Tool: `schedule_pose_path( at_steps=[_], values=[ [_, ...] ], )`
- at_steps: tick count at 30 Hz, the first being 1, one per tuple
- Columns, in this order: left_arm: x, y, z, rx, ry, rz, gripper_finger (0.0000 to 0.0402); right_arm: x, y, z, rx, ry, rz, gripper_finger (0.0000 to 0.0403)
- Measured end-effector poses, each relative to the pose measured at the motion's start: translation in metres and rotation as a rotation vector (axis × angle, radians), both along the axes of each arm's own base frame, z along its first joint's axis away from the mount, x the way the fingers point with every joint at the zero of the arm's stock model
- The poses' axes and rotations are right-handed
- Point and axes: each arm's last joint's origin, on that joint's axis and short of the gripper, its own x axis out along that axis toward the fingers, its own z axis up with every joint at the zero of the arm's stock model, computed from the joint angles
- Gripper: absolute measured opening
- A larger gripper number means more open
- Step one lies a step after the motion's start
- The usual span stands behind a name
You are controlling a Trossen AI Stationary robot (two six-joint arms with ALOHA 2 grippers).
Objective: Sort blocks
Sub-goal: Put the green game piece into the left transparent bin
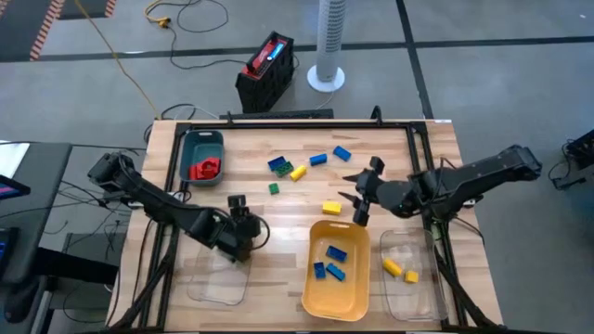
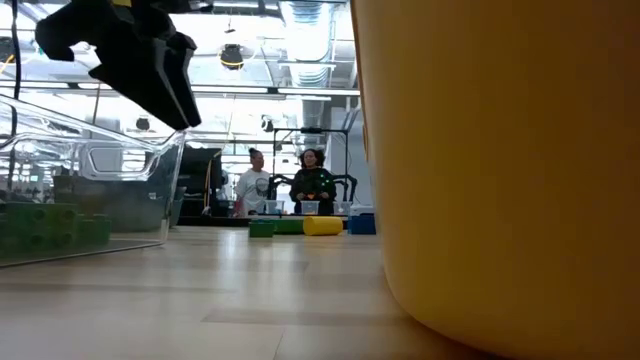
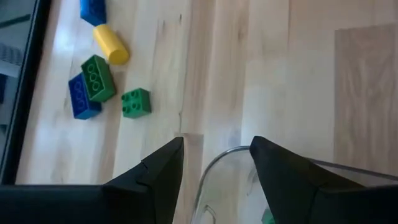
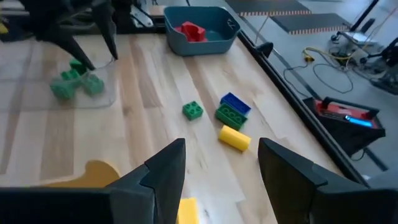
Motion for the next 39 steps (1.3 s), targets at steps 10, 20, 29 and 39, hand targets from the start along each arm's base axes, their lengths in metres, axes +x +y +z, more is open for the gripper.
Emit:
schedule_pose_path(
  at_steps=[10,20,29,39],
  values=[
    [-0.001,0.016,0.037,0.064,-0.213,-0.052,0.0192,0.006,-0.043,0.016,0.017,0.036,-0.036,0.0216],
    [0.028,0.068,0.055,0.097,-0.321,-0.095,0.0192,0.005,-0.082,0.010,0.063,0.097,-0.097,0.0216],
    [0.052,0.145,0.048,0.029,-0.370,-0.038,0.0192,0.008,-0.087,0.002,0.071,0.161,-0.082,0.0216],
    [0.054,0.195,0.018,-0.060,-0.248,0.051,0.0192,0.000,-0.081,0.003,0.043,0.194,-0.094,0.0216]
  ],
)
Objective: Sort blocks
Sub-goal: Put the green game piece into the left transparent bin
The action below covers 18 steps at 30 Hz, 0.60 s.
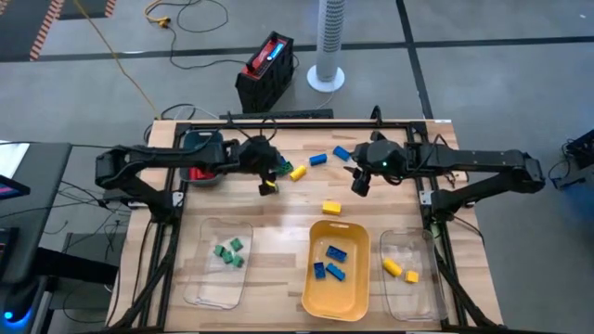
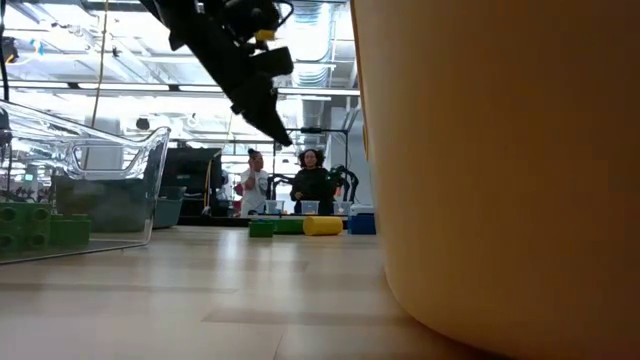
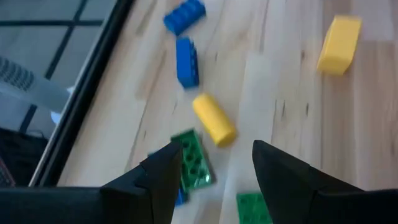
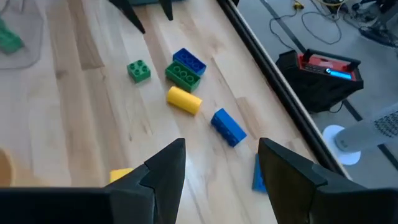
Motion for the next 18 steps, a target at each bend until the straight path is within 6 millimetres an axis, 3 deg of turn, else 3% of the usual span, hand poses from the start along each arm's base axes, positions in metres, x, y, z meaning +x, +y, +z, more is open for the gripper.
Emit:
schedule_pose_path(
  at_steps=[8,13,18],
  values=[
    [-0.002,-0.011,-0.009,-0.059,0.094,-0.056,0.0192,0.001,0.020,-0.009,-0.024,0.020,0.042,0.0216],
    [0.012,-0.011,-0.038,-0.203,0.254,0.034,0.0192,0.004,0.025,-0.008,-0.038,-0.021,0.072,0.0216],
    [0.035,-0.009,-0.055,-0.225,0.347,0.150,0.0193,0.006,0.034,-0.006,-0.043,-0.054,0.115,0.0216]
  ],
)
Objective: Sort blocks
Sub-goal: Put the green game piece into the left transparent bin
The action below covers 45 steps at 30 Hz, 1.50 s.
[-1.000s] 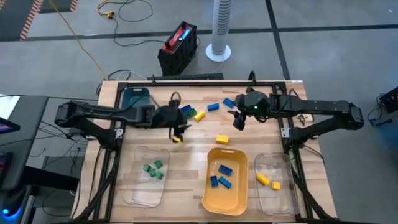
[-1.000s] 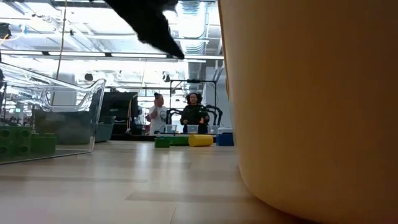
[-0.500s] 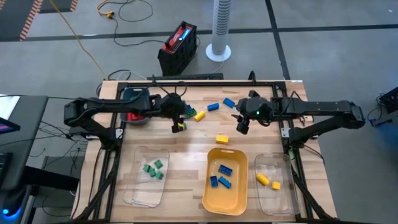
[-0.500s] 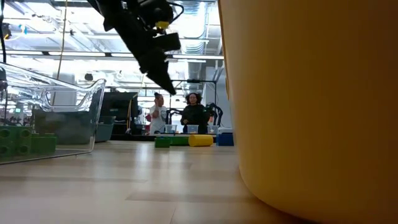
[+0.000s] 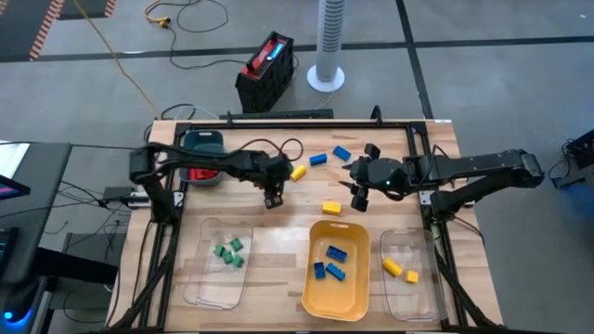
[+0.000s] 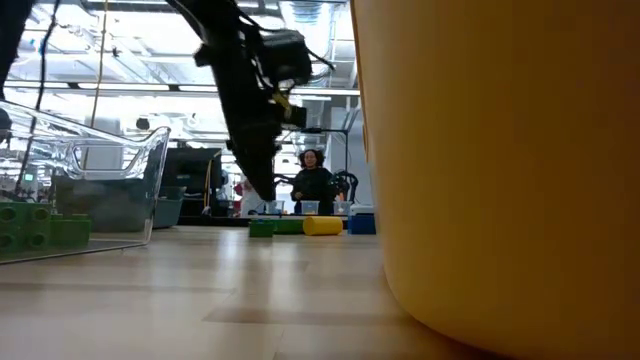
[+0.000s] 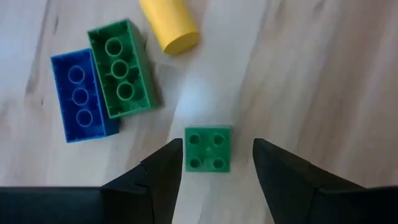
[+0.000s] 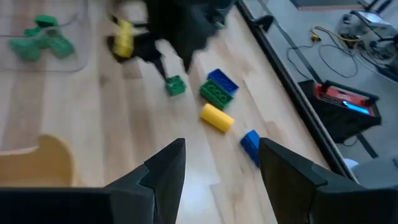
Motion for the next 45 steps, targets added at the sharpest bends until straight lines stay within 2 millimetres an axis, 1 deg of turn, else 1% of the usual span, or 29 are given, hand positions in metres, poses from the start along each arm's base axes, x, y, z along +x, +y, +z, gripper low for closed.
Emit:
schedule_pose_path(
  at_steps=[3,5,8,10,12,14,20,25,28,30,34,35,38,41,43,45],
  values=[
    [0.011,0.001,-0.004,-0.002,0.022,0.011,0.0196,0.000,0.008,0.000,0.000,0.000,0.033,0.0216],
    [0.013,0.001,-0.005,-0.004,0.033,0.021,0.0203,0.000,0.012,0.000,0.001,0.000,0.052,0.0216],
    [0.010,0.007,-0.010,-0.005,0.074,0.065,0.0221,-0.001,0.018,0.000,0.000,0.000,0.069,0.0216],
    [0.009,0.011,-0.009,-0.014,0.066,0.092,0.0235,-0.001,0.020,0.000,-0.009,-0.001,0.069,0.0216],
    [0.008,0.013,-0.008,-0.017,0.062,0.100,0.0246,-0.002,0.022,0.000,-0.012,-0.003,0.072,0.0216],
    [0.007,0.012,-0.012,-0.024,0.073,0.096,0.0252,-0.001,0.022,0.000,-0.012,-0.006,0.072,0.0216],
    [0.006,0.010,-0.041,-0.100,0.143,0.051,0.0253,-0.001,0.022,0.001,-0.009,-0.013,0.069,0.0216],
    [0.007,0.010,-0.044,-0.100,0.139,0.051,0.0250,0.000,0.022,0.002,-0.007,-0.026,0.069,0.0216],
    [0.008,0.010,-0.044,-0.092,0.127,0.047,0.0230,0.000,0.022,0.002,-0.007,-0.025,0.069,0.0216],
    [0.009,0.010,-0.044,-0.088,0.114,0.043,0.0204,0.000,0.022,0.002,-0.007,-0.025,0.069,0.0216],
    [0.012,0.012,-0.043,-0.067,0.083,0.035,0.0136,0.000,0.022,0.002,-0.007,-0.023,0.069,0.0216],
    [0.012,0.012,-0.042,-0.066,0.083,0.035,0.0132,0.000,0.022,0.002,-0.007,-0.023,0.069,0.0216],
    [0.011,0.010,-0.036,-0.059,0.067,0.021,0.0132,0.000,0.022,0.001,-0.007,-0.022,0.068,0.0216],
    [0.008,0.004,-0.021,-0.054,0.045,0.002,0.0132,-0.001,0.022,0.001,0.002,-0.016,0.061,0.0216],
    [0.004,-0.003,-0.005,-0.045,0.012,-0.014,0.0132,-0.002,0.021,-0.001,0.006,-0.003,0.056,0.0216],
    [0.001,-0.012,0.020,-0.027,-0.069,-0.031,0.0132,-0.002,0.021,-0.001,0.010,-0.003,0.047,0.0216]
  ],
)
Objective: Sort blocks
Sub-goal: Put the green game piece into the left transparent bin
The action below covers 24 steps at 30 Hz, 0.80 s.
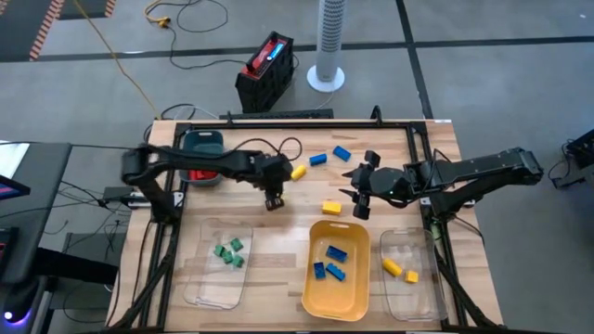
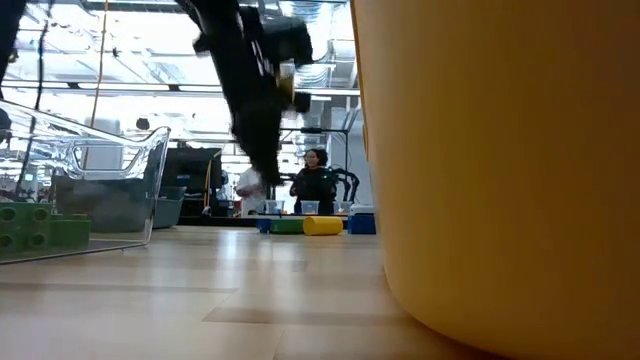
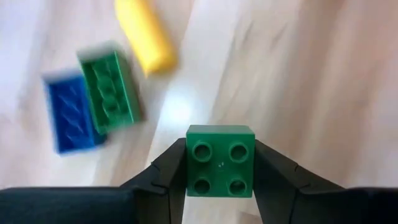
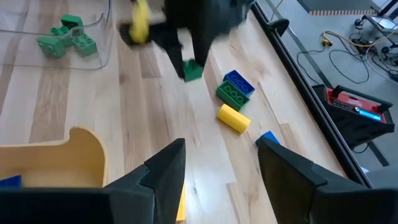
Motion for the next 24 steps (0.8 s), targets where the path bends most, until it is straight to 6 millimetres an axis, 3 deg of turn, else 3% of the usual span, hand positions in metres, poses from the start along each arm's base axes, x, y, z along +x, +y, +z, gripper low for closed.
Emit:
schedule_pose_path(
  at_steps=[5,9,13,16,24],
  values=[
    [-0.023,-0.030,0.056,0.029,-0.196,-0.059,0.0132,0.000,-0.004,0.000,0.015,-0.008,-0.029,0.0216],
    [-0.047,-0.064,0.081,0.019,-0.320,-0.190,0.0132,0.001,-0.007,0.000,0.033,-0.017,-0.056,0.0216],
    [-0.074,-0.095,0.085,-0.027,-0.404,-0.339,0.0132,0.001,-0.007,0.000,0.048,-0.023,-0.067,0.0216],
    [-0.096,-0.112,0.077,-0.058,-0.435,-0.401,0.0132,0.001,-0.005,0.000,0.055,-0.026,-0.066,0.0216],
    [-0.145,-0.132,0.060,-0.172,-0.490,-0.449,0.0136,0.001,-0.006,0.000,0.059,-0.027,-0.070,0.0216]
  ],
)
